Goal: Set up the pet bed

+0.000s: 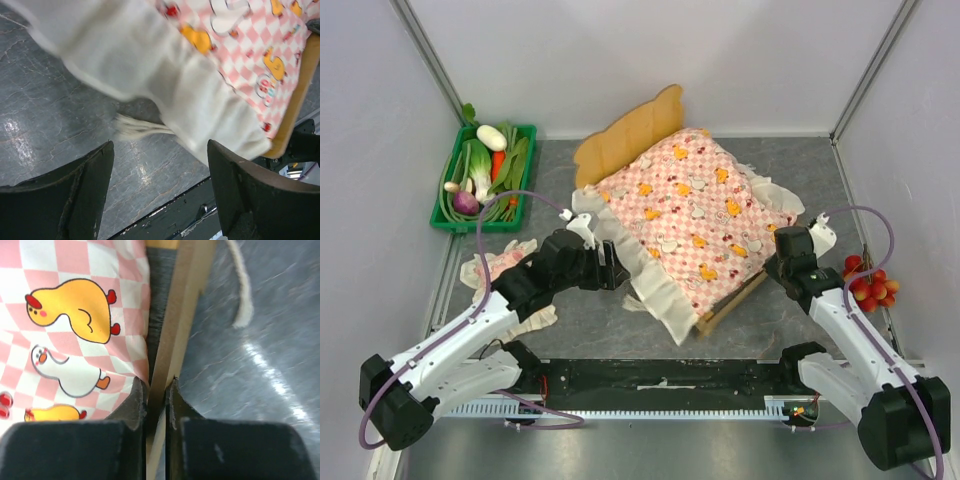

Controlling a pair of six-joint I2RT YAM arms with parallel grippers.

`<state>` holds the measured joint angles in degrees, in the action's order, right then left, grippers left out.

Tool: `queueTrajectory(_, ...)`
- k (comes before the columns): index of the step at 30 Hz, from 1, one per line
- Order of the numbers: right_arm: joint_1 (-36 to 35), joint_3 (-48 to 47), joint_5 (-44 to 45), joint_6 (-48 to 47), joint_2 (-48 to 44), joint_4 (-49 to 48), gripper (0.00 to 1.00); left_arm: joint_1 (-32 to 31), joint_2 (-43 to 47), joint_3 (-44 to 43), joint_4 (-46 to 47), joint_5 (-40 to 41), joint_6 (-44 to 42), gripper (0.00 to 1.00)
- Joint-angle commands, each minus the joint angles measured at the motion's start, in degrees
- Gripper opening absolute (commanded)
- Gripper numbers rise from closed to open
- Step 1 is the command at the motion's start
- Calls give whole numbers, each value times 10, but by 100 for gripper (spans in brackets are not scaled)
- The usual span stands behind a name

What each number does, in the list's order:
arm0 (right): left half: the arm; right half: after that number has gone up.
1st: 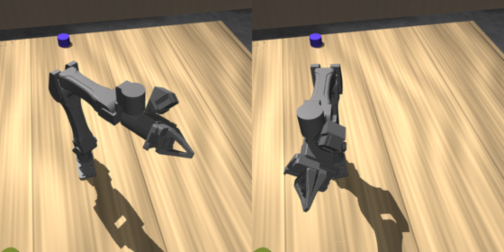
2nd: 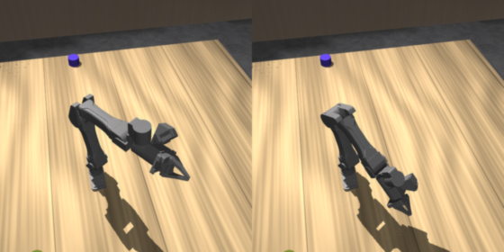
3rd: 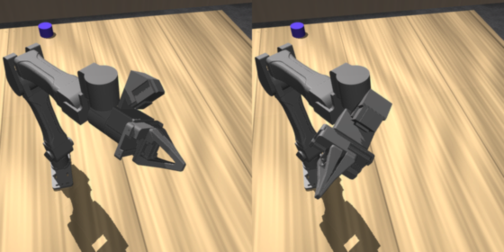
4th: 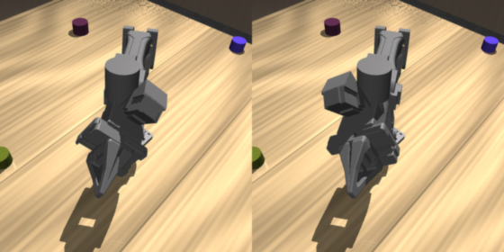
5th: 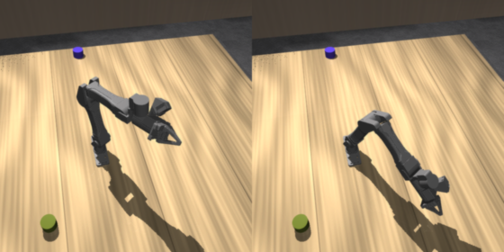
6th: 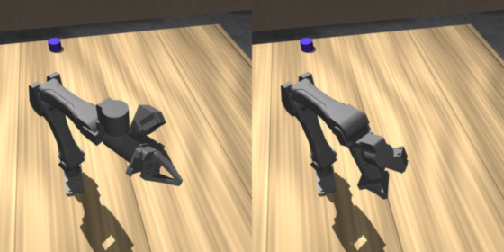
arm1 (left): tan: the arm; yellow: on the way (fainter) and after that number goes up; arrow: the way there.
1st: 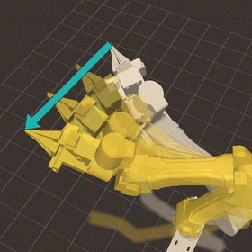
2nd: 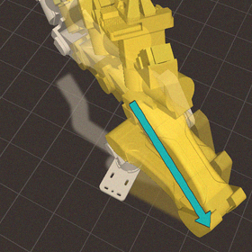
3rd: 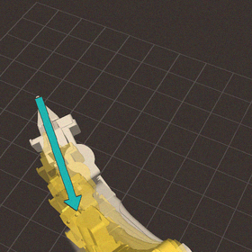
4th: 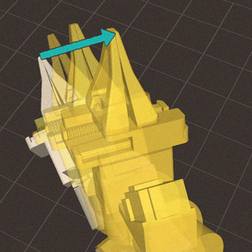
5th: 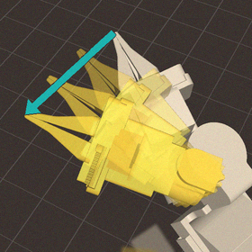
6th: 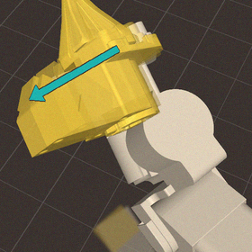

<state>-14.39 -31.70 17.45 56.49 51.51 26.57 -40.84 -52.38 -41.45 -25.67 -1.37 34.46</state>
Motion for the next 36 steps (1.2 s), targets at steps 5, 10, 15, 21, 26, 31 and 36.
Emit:
queueTrajectory(5, -1, -79, 12, -257, 82, -34, 0, 3, 20, -71, -29, 76, -52, 81)
queueTrajectory(10, 38, -154, 0, -290, 160, -39, 0, 4, 28, -108, -40, 92, -76, 81)
queueTrajectory(15, 71, -270, 12, -359, 273, -81, 0, 4, 31, -125, -41, 70, -92, 81)
queueTrajectory(21, 83, -448, 14, -490, 436, -85, 0, 4, 56, -118, -43, 49, -104, 81)
queueTrajectory(26, 96, -466, 39, -587, 475, -132, 3, 3, 76, -112, -47, 35, -120, 81)
queueTrajectory(31, 103, -502, 38, -627, 518, -132, 10, 3, 71, -110, -57, 60, -132, 80)
queueTrajectory(36, 106, -528, 21, -659, 526, -131, 21, 2, 75, -122, -57, 63, -136, 80)
